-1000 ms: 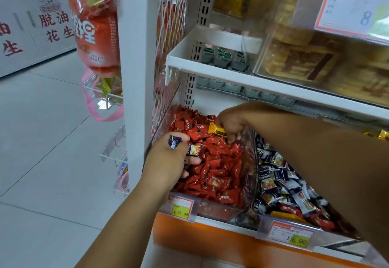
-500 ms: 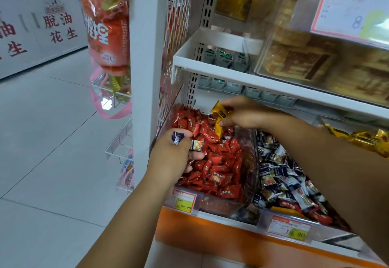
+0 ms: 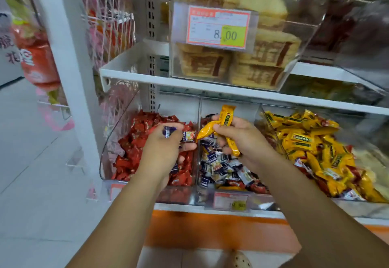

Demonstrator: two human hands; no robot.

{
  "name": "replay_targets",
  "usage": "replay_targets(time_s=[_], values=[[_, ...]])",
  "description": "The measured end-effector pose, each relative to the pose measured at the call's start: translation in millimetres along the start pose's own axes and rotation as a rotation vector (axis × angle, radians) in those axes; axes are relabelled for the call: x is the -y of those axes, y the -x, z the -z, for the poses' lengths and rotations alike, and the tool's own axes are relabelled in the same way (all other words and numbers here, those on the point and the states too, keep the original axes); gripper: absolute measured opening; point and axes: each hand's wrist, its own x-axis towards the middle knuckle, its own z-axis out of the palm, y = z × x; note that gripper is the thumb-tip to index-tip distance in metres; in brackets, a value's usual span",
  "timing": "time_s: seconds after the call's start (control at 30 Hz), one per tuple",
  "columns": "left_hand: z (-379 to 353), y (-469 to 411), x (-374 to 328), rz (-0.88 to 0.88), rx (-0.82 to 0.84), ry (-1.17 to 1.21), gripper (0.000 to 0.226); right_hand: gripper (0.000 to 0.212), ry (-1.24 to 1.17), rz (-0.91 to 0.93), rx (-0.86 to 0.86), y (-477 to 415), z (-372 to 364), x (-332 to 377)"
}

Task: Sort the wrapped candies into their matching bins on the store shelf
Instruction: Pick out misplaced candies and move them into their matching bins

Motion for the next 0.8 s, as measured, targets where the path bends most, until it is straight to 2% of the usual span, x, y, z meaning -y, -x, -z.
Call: replay_targets(time_s=[0.13,0.27,0.33,0.4,0.47,0.57,0.6,0.67,0.7,0.8], values=[[-44,5,7,-0.023,0.081,-0.066,0.012,0.011,-0.054,0.010,-0.178,28,52,5],[-84,5,15,-0.051,0.141,-0.107,0.012,0.007,-0.054,0.019,-0.441,45,110,5],[-101,-1,19,-0.124,0.132,-0.187,0.017,0.006,0.054,0.041,-0.573,45,138,0],[-111,-11,28,-0.280,0.085,-0.355,0.021,0.015,0.195,0.036,-0.681,40,163,-11],[-120,-22,39,-0.424,0.077,-0.542,0.022,0.021,0.363,0.026,-0.724,36,184,-21],[-131,-37,57,-0.533,0.141,-0.710,0.032,0.038,0.561,-0.012,-0.767,35,205,-32],[-136,-39,63,-0.559,0.152,-0.783,0.034,0.038,0.632,-0.010,-0.792,35,209,-34],[-142,-41,73,-0.635,0.120,-0.991,0.029,0.016,0.767,0.006,-0.845,32,215,-36],[-143,-41,77,-0.661,0.116,-1.095,0.033,0.019,0.863,0.013,-0.872,31,217,-37],[-145,-39,81,-0.650,0.228,-1.340,0.065,0.058,1.106,0.005,-0.906,28,220,-44]])
